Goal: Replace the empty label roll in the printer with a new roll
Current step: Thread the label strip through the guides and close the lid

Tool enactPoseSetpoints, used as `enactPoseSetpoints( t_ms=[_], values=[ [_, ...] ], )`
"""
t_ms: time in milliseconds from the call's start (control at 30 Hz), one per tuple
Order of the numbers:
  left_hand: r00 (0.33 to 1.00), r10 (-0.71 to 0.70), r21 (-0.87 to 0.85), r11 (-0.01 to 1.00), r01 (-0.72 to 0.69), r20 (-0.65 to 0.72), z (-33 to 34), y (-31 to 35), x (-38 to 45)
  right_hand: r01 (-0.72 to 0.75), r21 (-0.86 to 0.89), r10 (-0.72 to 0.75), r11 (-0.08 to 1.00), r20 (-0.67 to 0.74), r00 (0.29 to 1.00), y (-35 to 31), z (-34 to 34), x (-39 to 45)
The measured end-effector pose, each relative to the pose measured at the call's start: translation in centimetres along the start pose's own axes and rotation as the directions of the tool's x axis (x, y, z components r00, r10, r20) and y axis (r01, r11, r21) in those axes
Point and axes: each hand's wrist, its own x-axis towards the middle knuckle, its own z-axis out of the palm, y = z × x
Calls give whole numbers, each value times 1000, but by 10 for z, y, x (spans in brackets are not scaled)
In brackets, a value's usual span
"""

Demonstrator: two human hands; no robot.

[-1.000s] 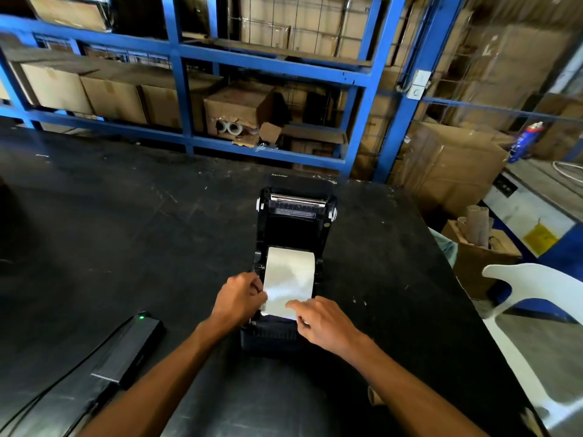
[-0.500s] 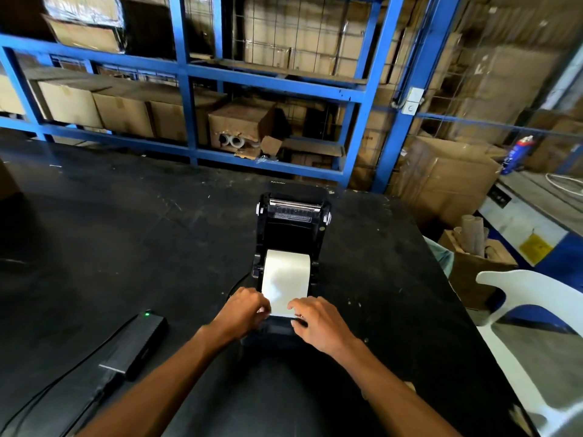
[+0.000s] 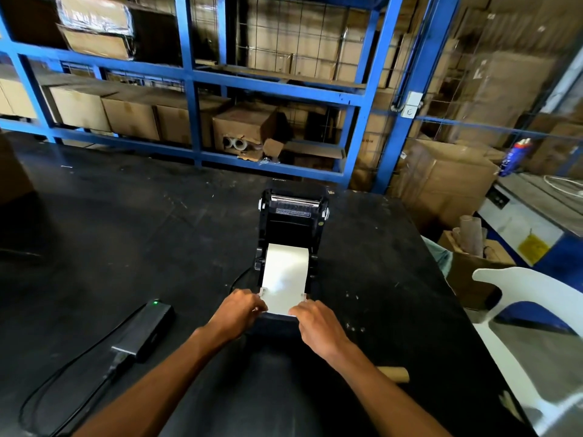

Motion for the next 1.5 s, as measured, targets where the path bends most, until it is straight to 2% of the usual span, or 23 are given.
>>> enactPoseSetpoints(
  t_ms=[367, 800, 1200, 1267, 1333, 1400, 1467, 1500],
  values=[
    [1000, -12, 57, 998, 12, 3, 0, 16, -17, -30, 45, 29, 999, 9, 1000, -8, 0, -19],
    [995, -13, 143, 990, -2, 102, 5, 18, -41, -16, 55, 12, 998, 68, 998, -18, 5, -41],
    [987, 0, 190, 981, -31, 161, 13, 11, -50, -15, 105, 11, 994, 34, 999, -23, 10, -49],
    [988, 6, 135, 990, -27, 152, 13, 12, -51, -21, 128, 19, 992, 21, 1000, -22, 12, -49],
    [994, -51, -50, 997, 55, 93, 13, 14, -53, -26, 143, 25, 989, 10, 1000, -22, 13, -49],
    [976, -219, -291, 935, 204, -20, 15, 16, -53, -21, 153, 21, 988, -1, 1000, -22, 14, -49],
    [906, -412, -446, 832, 329, -101, 15, 15, -47, -4, 161, 6, 987, -14, 1000, -21, 16, -49],
    [861, -500, -505, 769, 391, -94, 14, 15, -43, 7, 165, -4, 986, -18, 1000, -21, 16, -49]
  ],
)
